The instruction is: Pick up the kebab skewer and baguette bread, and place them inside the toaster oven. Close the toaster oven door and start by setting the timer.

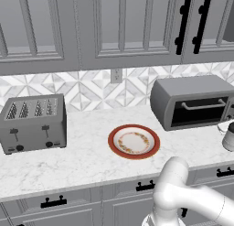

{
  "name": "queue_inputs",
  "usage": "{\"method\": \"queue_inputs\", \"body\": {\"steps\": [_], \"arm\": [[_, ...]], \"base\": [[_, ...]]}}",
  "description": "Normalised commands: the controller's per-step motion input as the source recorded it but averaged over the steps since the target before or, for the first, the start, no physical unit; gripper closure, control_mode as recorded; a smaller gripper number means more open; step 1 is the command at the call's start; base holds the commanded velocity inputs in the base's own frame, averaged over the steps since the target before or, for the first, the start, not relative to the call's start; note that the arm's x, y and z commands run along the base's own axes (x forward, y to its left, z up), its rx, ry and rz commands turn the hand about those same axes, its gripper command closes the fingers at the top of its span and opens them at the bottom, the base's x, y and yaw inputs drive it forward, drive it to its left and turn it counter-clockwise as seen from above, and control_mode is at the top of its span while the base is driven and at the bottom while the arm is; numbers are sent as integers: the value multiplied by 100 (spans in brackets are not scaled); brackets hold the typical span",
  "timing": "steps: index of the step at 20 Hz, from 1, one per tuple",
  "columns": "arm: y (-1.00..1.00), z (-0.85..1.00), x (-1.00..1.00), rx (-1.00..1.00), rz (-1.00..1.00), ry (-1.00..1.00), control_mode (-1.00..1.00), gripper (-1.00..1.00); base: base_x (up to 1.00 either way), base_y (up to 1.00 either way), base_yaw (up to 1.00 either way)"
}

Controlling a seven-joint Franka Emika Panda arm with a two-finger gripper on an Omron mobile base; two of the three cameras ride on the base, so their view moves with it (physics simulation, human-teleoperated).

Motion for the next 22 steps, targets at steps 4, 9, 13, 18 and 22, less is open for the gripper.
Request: {"method": "queue_inputs", "body": {"steps": [4, 9, 13, 18, 22], "arm": [[0, 22, 0, 4, 0, 0, -100, 100], [0, 30, 0, 5, 0, 0, -100, 100], [0, 39, 0, 10, 0, 0, -100, 100], [0, 34, 0, 12, 0, 0, -100, 100], [0, 31, 0, 11, 0, 0, -100, 100]], "base": [[0, 0, 0], [0, 0, 0], [0, 0, 0], [0, 0, 0], [0, 0, 0]]}}
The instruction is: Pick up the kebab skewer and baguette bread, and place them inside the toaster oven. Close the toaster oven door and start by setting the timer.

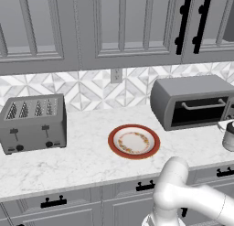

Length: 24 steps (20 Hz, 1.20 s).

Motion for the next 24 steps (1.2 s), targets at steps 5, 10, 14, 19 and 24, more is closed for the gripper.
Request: {"method": "queue_inputs", "body": {"steps": [5, 10, 14, 19, 24], "arm": [[0, 25, 0, 13, 0, 0, -100, 100], [0, 28, 0, 16, 0, 0, -100, 100], [0, 33, 0, 17, 0, 0, -100, 100], [0, 35, 0, 18, 0, 0, -100, 100], [0, 35, 0, 18, 0, 0, -100, 100]], "base": [[0, 0, 0], [0, 0, 0], [0, 0, 0], [0, 0, 0], [0, 0, 0]]}}
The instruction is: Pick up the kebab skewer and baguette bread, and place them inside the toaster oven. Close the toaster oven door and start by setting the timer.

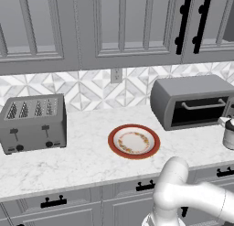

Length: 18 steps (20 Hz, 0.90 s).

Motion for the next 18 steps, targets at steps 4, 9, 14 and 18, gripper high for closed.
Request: {"method": "queue_inputs", "body": {"steps": [4, 9, 14, 18], "arm": [[0, 36, 0, 19, 0, 0, -100, 100], [0, 34, 0, 19, 0, -1, -100, 100], [0, 32, 0, 18, 0, -3, -100, 100], [0, 36, 0, 18, 0, -6, -100, 100]], "base": [[0, 0, 0], [0, 0, 0], [0, 0, 0], [0, 0, 0]]}}
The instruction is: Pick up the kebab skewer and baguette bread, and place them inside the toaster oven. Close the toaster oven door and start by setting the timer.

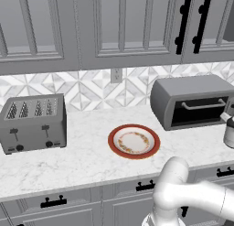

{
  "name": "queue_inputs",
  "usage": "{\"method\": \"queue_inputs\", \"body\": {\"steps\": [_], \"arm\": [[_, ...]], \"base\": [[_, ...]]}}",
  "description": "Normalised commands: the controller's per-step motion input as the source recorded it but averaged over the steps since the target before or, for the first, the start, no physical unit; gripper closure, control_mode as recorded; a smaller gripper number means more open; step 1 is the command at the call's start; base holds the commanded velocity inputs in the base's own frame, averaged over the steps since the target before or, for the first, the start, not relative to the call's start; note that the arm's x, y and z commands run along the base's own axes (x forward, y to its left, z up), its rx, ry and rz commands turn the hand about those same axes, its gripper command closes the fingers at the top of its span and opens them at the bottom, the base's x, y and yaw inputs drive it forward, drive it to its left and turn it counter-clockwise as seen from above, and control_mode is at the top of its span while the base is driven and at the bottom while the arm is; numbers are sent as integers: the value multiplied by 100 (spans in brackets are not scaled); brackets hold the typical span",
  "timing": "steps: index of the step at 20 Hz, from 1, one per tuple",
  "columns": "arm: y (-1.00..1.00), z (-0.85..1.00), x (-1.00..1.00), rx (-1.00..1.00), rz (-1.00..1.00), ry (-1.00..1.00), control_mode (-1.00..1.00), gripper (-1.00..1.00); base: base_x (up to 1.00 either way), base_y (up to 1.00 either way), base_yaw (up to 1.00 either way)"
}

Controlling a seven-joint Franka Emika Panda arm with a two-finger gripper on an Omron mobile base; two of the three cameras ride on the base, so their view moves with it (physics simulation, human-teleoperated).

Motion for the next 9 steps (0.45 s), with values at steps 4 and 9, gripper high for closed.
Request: {"method": "queue_inputs", "body": {"steps": [4, 9], "arm": [[0, 35, 0, 19, 0, -7, -100, 100], [0, 29, 0, 18, 0, -8, -100, 100]], "base": [[0, 0, 0], [0, 0, 0]]}}
